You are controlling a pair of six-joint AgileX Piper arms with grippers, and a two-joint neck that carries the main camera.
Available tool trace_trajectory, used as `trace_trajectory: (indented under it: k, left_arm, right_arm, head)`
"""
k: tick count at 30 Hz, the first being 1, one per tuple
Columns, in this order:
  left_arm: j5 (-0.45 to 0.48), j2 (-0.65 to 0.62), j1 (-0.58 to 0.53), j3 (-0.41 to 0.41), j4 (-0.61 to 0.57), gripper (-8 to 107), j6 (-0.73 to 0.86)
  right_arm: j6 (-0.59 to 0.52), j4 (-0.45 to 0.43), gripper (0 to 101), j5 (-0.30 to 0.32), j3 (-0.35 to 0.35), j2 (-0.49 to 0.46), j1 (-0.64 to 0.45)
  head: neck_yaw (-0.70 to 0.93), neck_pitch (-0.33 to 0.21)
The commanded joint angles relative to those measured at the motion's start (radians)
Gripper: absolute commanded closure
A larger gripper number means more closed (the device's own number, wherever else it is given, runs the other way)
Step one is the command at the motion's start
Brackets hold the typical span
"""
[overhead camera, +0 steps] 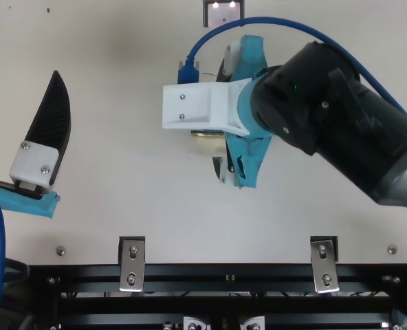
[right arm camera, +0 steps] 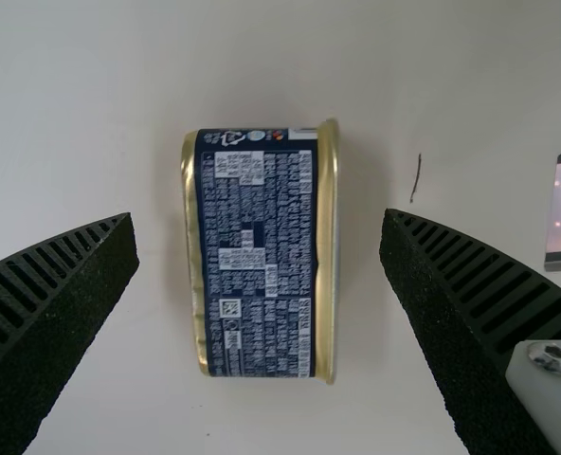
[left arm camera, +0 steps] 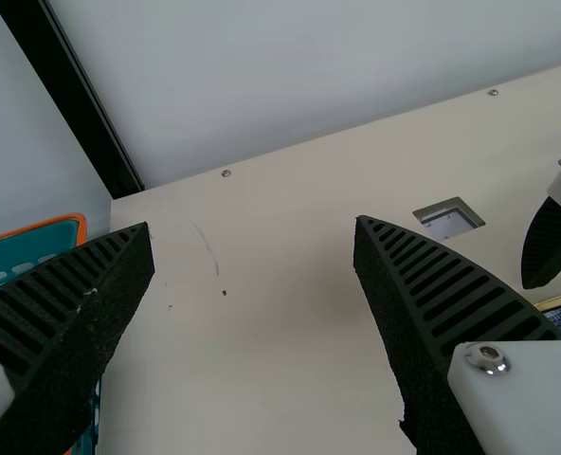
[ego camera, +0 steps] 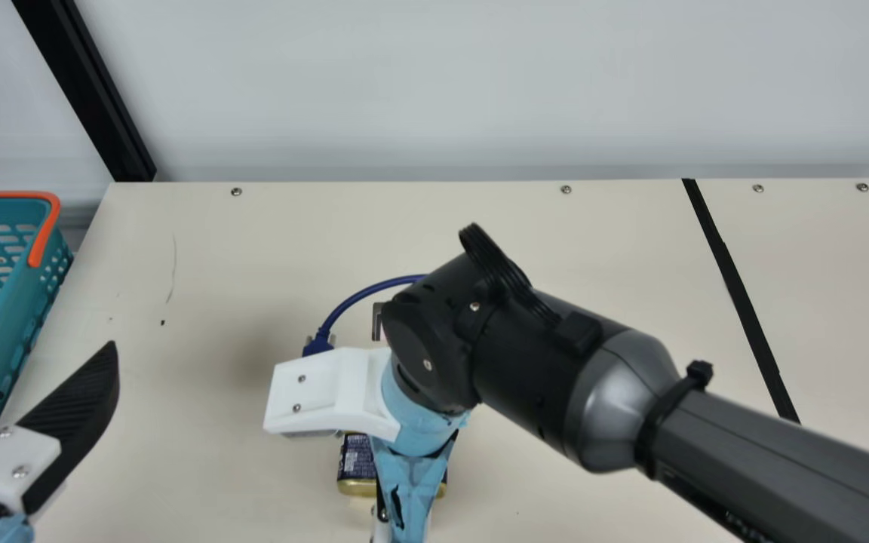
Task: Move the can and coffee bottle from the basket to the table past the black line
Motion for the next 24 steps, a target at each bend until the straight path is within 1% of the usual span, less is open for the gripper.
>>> trace_trajectory:
  k: [1, 7, 8, 9, 13, 18, 24]
  left_arm:
    - [0.0, 0.0, 0.0, 0.0, 0.0, 9, 0.0]
    - [0.0, 0.0, 0.0, 0.0, 0.0, 9, 0.0]
    - [0.0, 0.0, 0.0, 0.0, 0.0, 9, 0.0]
    - [0.0, 0.0, 0.0, 0.0, 0.0, 9, 0.0]
    - [0.0, 0.0, 0.0, 0.0, 0.0, 9, 0.0]
    - [0.0, 0.0, 0.0, 0.0, 0.0, 9, 0.0]
    - [0.0, 0.0, 0.0, 0.0, 0.0, 9, 0.0]
  right_arm:
    - [-0.007, 0.004, 0, 0.003, -0.009, 0.006, -0.002]
    - [-0.008, 0.002, 0, 0.001, -0.026, 0.021, -0.005]
    - [-0.004, -0.003, 58, -0.002, -0.026, 0.023, -0.004]
    - [0.0, -0.008, 101, -0.005, -0.024, 0.025, -0.004]
    - [0.026, -0.035, 101, -0.016, -0.009, 0.02, -0.002]
    - [0.076, -0.064, 101, -0.025, 0.021, -0.015, -0.005]
    - [0.146, -0.077, 101, -0.004, 0.022, -0.084, -0.029]
  head:
    - [0.0, -0.009]
    - [0.0, -0.009]
    - [0.0, -0.009]
    - [0.0, -0.009]
    - [0.0, -0.009]
    - [0.0, -0.009]
    - [0.0, -0.009]
